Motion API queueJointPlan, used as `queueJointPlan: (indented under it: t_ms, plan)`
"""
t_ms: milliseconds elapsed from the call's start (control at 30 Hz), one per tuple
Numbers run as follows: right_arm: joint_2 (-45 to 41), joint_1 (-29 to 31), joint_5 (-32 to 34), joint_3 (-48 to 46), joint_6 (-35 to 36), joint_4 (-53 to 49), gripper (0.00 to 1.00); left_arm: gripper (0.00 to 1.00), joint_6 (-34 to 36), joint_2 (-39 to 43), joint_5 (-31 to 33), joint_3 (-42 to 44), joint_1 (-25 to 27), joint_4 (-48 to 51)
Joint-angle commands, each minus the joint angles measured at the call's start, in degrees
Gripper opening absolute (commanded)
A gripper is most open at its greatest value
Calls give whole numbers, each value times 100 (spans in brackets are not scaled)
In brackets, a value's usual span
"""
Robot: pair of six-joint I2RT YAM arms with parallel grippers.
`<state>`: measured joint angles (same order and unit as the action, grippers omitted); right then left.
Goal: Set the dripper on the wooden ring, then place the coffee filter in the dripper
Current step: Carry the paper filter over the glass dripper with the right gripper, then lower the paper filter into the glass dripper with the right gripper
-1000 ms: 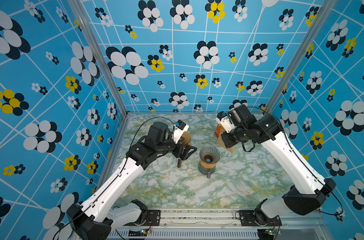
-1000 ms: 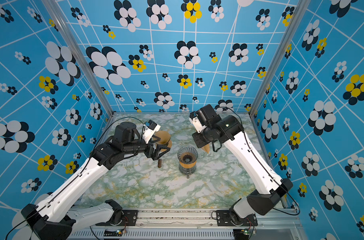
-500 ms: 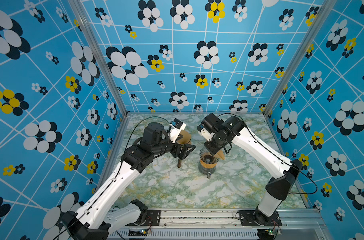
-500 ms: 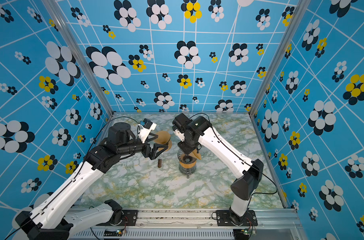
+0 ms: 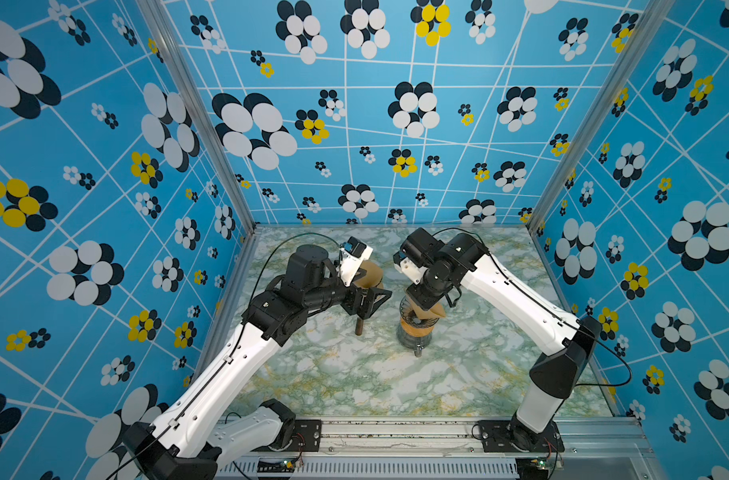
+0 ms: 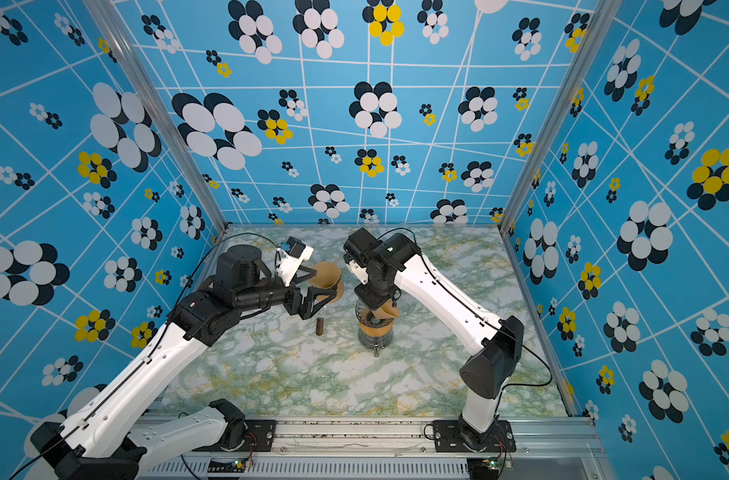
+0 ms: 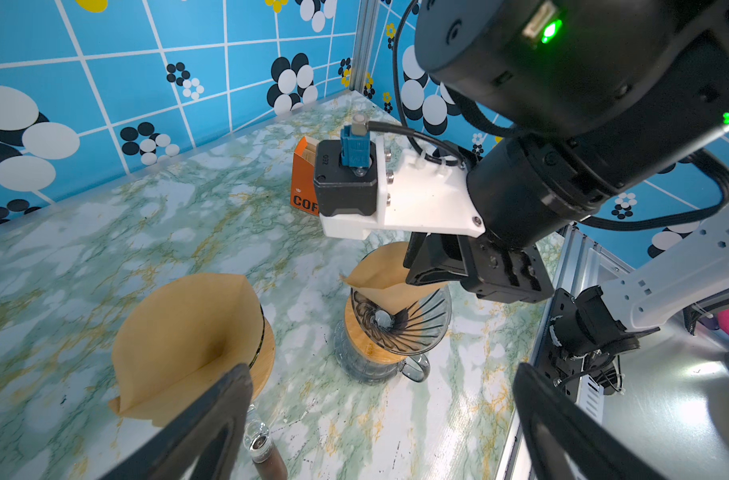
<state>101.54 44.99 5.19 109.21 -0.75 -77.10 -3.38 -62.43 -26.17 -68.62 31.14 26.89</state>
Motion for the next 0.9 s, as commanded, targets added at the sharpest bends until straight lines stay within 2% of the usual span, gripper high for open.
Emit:
queueJointPlan:
  t_ms: [0,167,500,700,867]
  plan:
    - [29,53,-178,-81,-38,106,24,99,30,10,-37,70,-47,-62]
    - [-120,46,-407,-139,-40,308,23,99,30,-4,-37,74,-46,-48]
    - [-625,-143,-988,-471,-121,671,15,99,39,-3,-54,60,-46,-37]
    - [-603,-184,-841,-673,-111,617,9,99,39,-22,-67,64,-53,-37]
    - [-466,-209,-311,-744,-103,582,9,99,39,-32,-88,54,-51,-40]
